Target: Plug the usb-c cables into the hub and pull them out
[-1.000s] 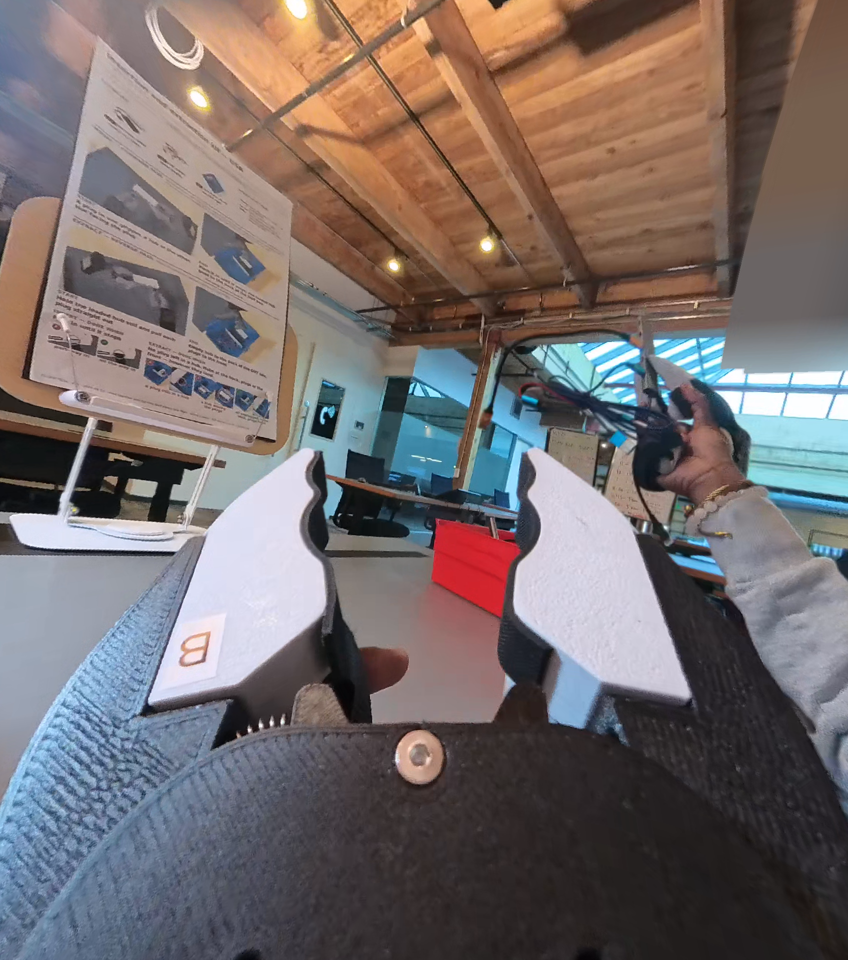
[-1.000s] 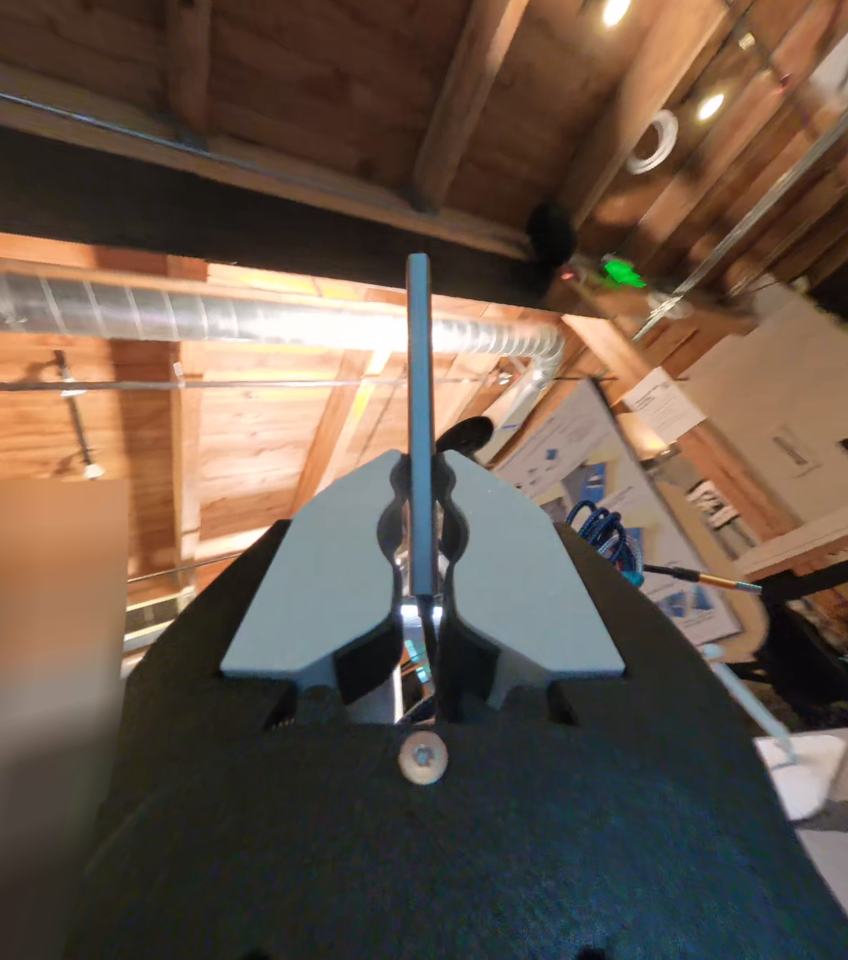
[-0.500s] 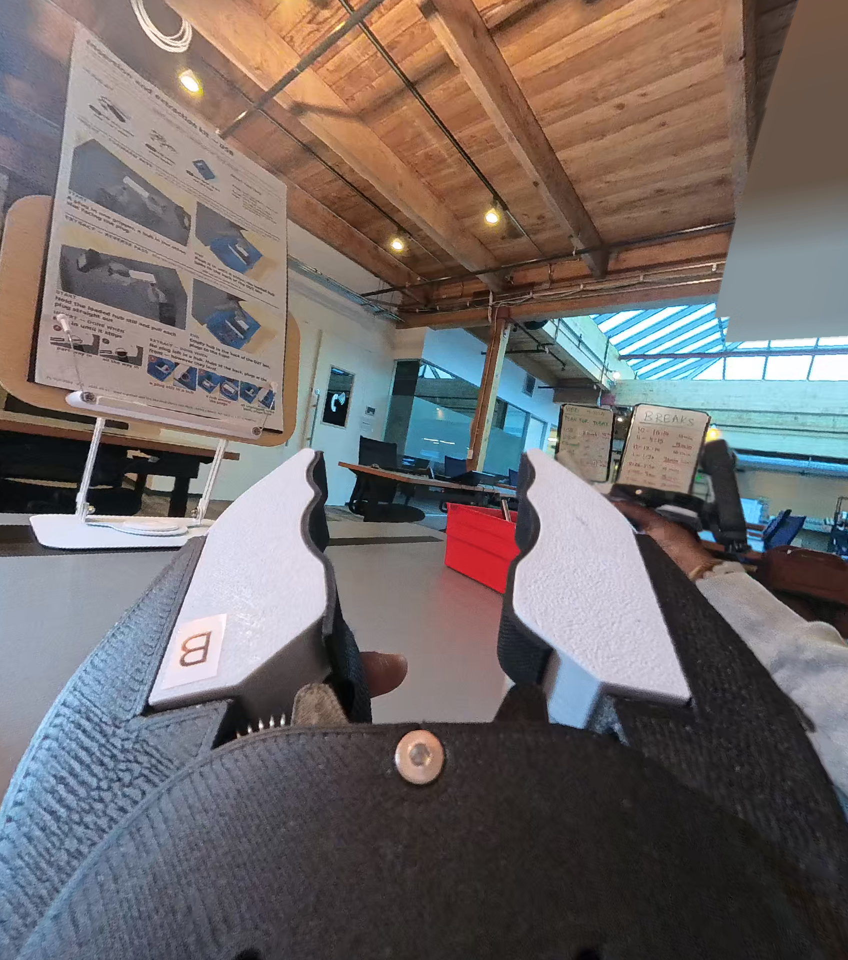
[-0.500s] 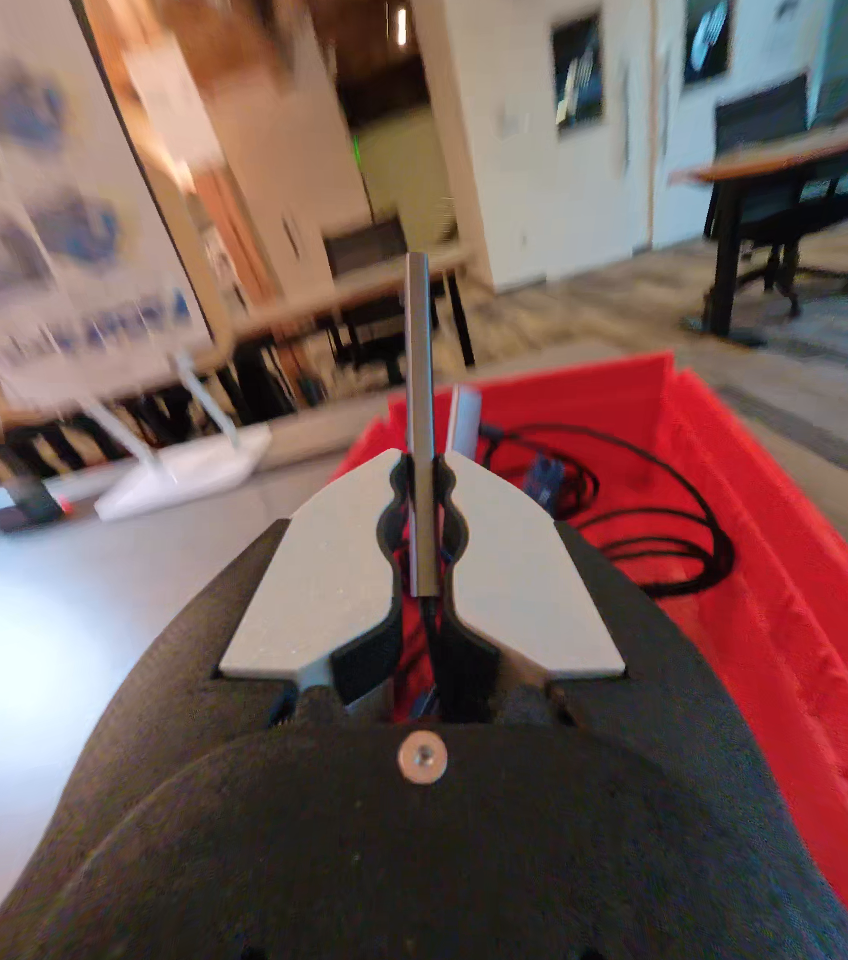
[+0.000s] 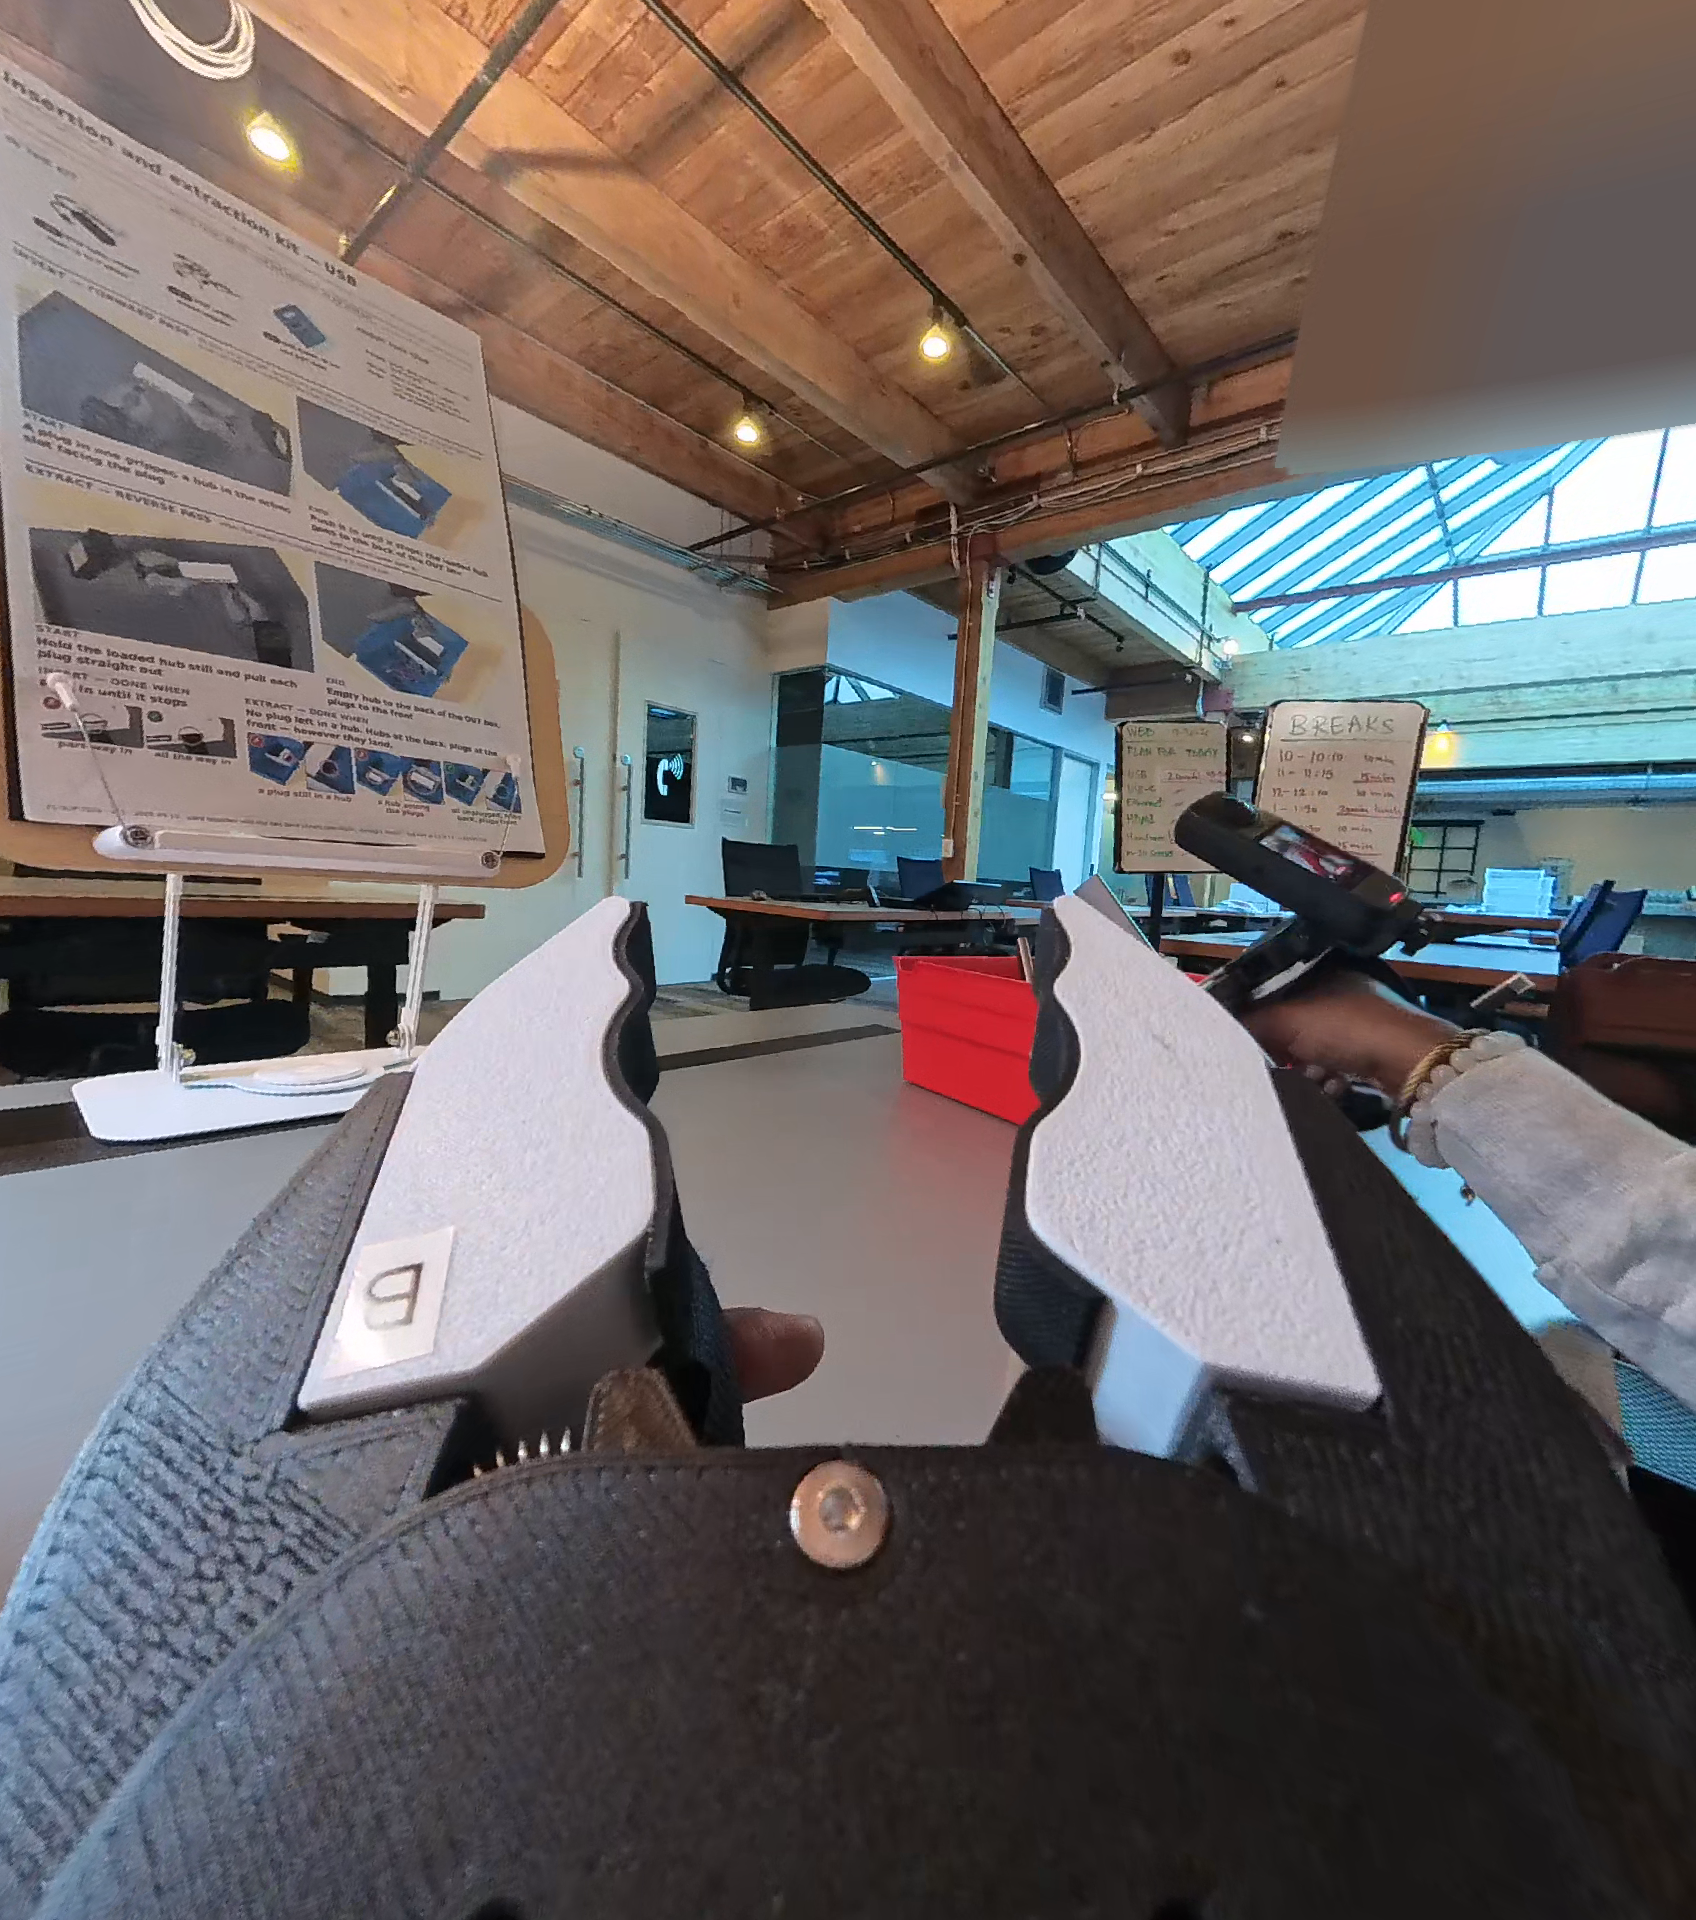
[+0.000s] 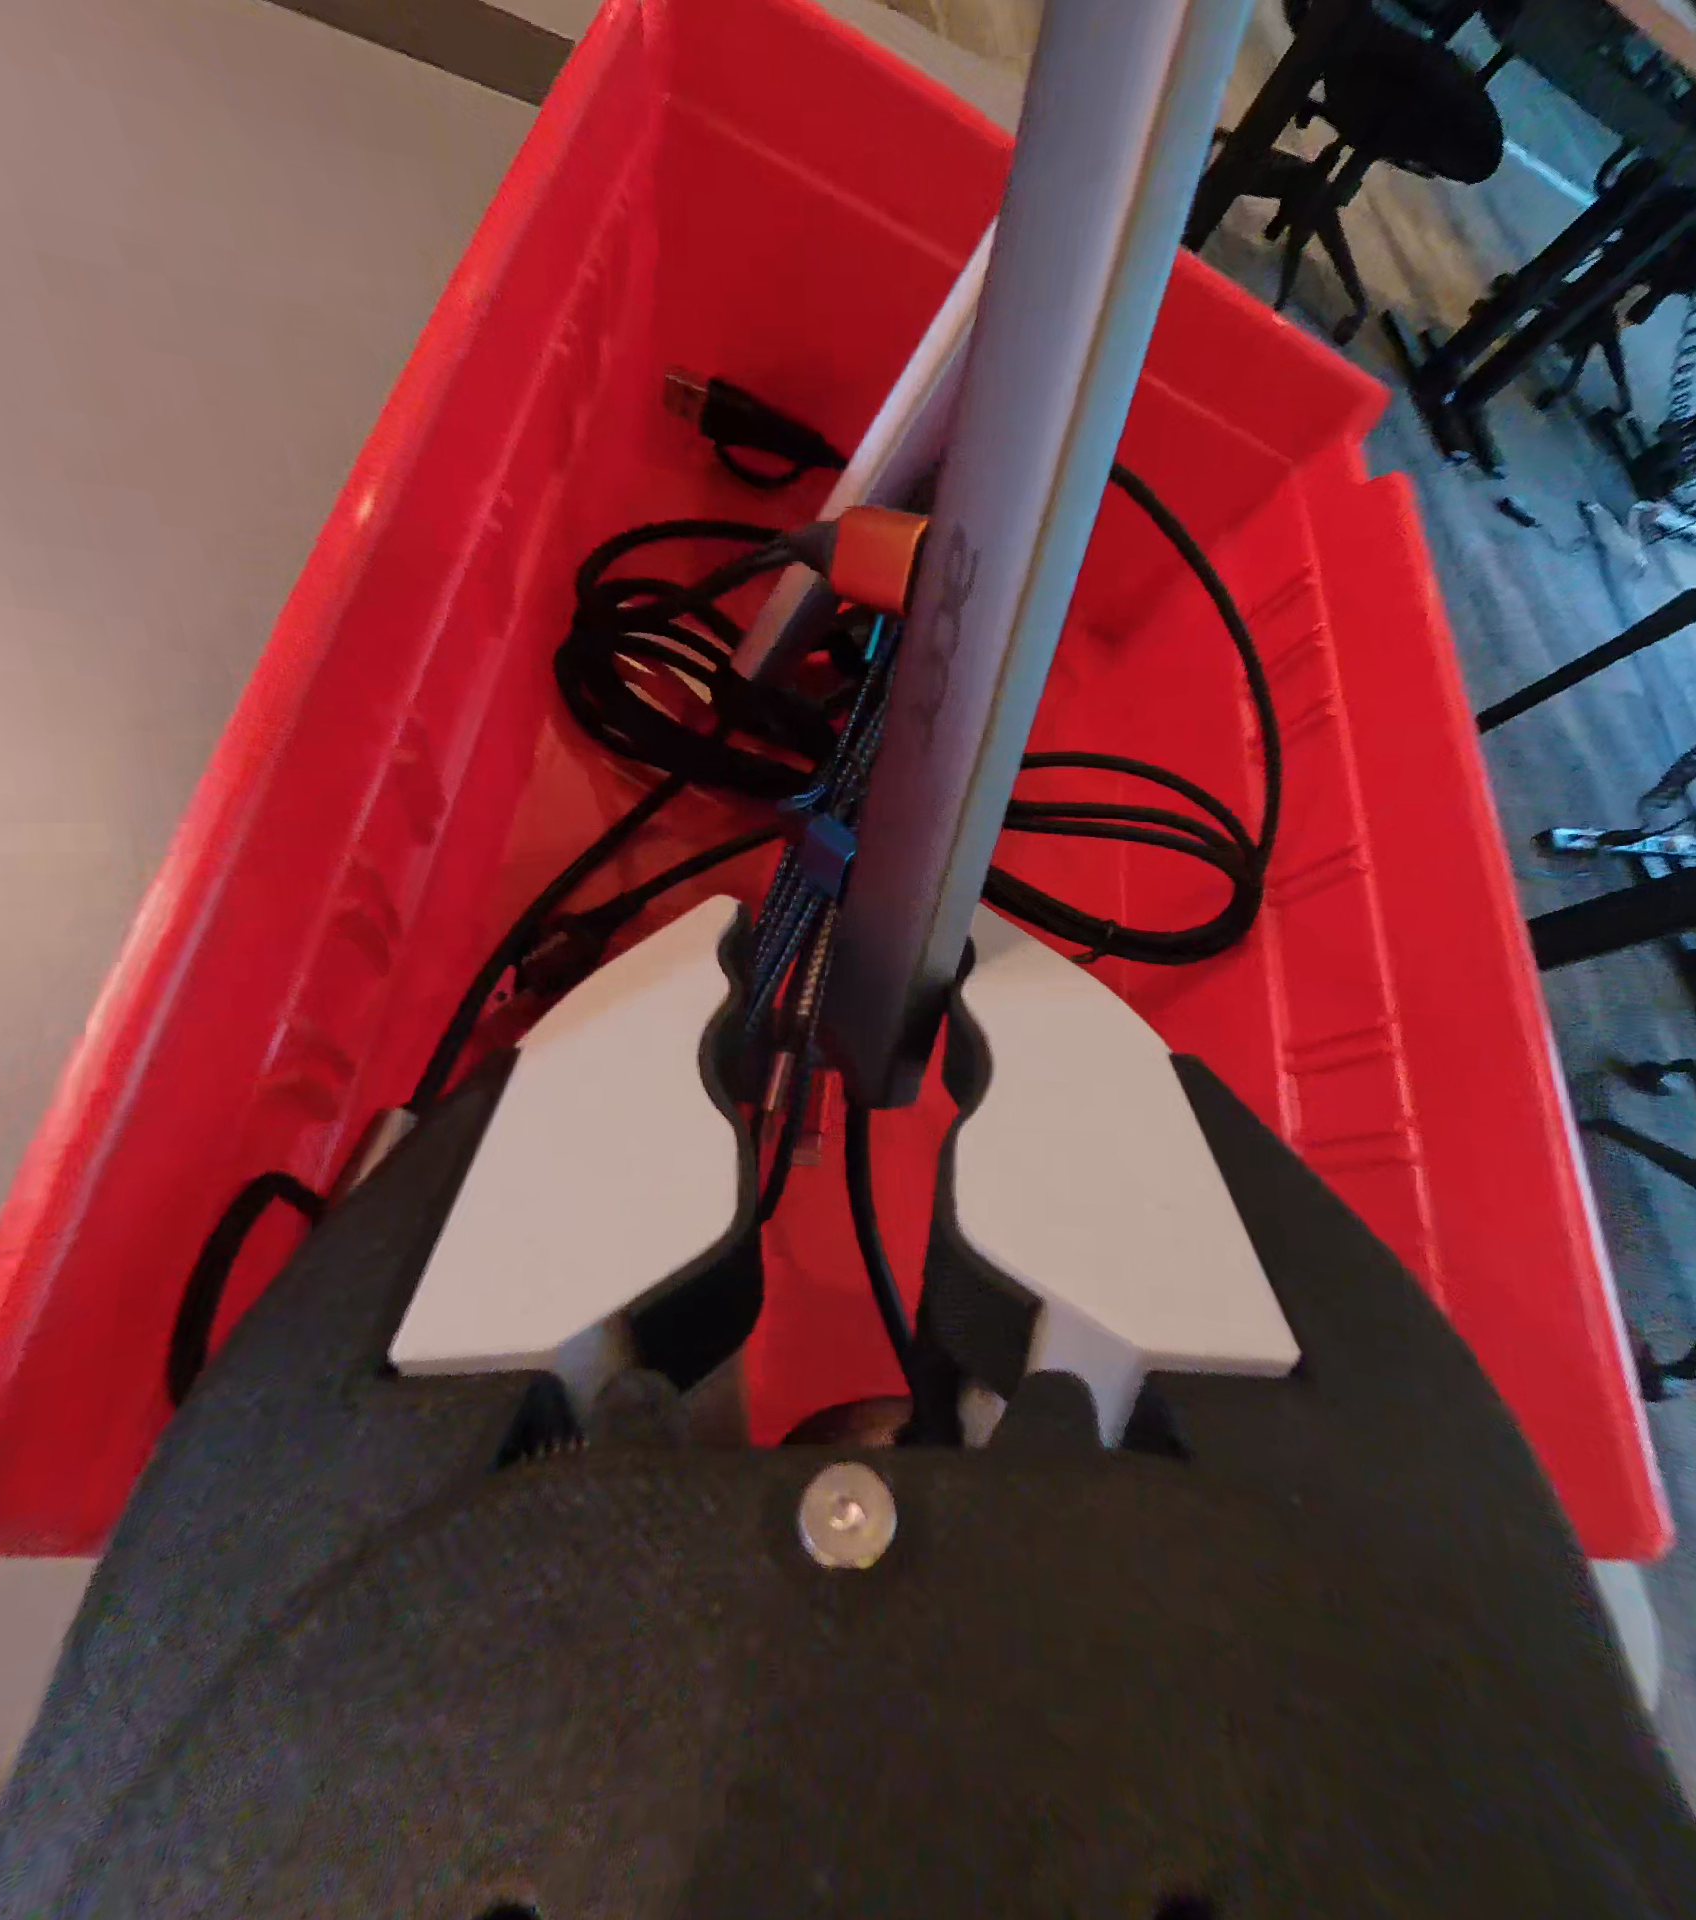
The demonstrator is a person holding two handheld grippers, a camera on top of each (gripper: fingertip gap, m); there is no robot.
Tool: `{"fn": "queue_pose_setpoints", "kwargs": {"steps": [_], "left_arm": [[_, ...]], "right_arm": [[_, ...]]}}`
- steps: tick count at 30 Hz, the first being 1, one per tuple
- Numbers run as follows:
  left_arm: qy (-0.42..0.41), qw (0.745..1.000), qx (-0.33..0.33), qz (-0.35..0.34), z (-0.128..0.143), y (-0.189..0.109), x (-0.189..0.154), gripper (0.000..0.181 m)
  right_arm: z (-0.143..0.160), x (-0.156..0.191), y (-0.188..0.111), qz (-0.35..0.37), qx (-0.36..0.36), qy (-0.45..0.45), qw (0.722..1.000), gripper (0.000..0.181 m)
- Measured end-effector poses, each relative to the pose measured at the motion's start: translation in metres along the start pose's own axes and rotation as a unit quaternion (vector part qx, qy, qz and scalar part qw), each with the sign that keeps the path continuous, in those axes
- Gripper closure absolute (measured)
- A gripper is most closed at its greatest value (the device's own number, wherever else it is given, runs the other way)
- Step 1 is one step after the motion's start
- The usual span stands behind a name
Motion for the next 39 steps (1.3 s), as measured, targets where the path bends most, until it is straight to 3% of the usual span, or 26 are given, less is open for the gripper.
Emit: {"fn": "queue_pose_setpoints", "kwargs": {"steps": [5, 8, 13, 17, 20, 24, 27, 30, 33, 36, 39], "left_arm": [[0.002, 1.0, 0.0, 0.0, 0.0, 0.0, 0.0, 0.111], [0.005, 1.0, 0.001, 0.002, 0.0, 0.0, -0.001, 0.111], [0.01, 1.0, 0.003, 0.004, 0.0, 0.0, -0.002, 0.111], [0.011, 1.0, 0.0, 0.004, 0.0, 0.0, -0.002, 0.112], [0.015, 1.0, 0.003, 0.004, 0.0, 0.0, -0.003, 0.112], [0.027, 1.0, 0.01, 0.007, 0.001, 0.001, -0.005, 0.112], [0.031, 0.999, 0.014, 0.009, 0.002, 0.002, -0.006, 0.112], [0.029, 0.999, 0.013, 0.007, 0.002, 0.002, -0.005, 0.112], [0.026, 1.0, 0.011, 0.006, 0.002, 0.002, -0.005, 0.112], [0.025, 1.0, 0.01, 0.005, 0.002, 0.002, -0.004, 0.113], [0.026, 1.0, 0.011, 0.005, 0.002, 0.002, -0.005, 0.113]], "right_arm": [[-0.003, 0.0, -0.011, 0.013, -0.002, -0.012, 1.0, 0.145], [-0.005, -0.004, -0.028, -0.006, -0.005, 0.014, 1.0, 0.132], [0.007, -0.068, -0.102, 0.024, -0.048, 0.125, 0.991, 0.121], [0.059, -0.125, -0.134, 0.075, 0.092, 0.174, 0.977, 0.116], [0.085, -0.129, -0.12, -0.027, 0.112, 0.24, 0.964, 0.125], [0.119, -0.114, -0.091, -0.107, 0.217, 0.235, 0.942, 0.12], [0.119, -0.1, -0.09, -0.162, 0.213, 0.171, 0.948, 0.123], [0.117, -0.093, -0.083, -0.155, 0.217, 0.083, 0.96, 0.13], [0.125, -0.088, -0.073, -0.139, 0.227, 0.005, 0.964, 0.163], [0.115, -0.091, -0.073, -0.099, 0.178, -0.02, 0.979, 0.165], [0.073, -0.094, -0.087, -0.052, 0.015, -0.052, 0.997, 0.168]]}}
Point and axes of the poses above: each gripper's, where its closed fingertips meet, y out along the fingers, z out of its underside, x = y × z across the jaws, the point moved 8 cm from there along -y, back along the fingers, and after that the axes turned 3 degrees about -x, right-handed, at the moved point
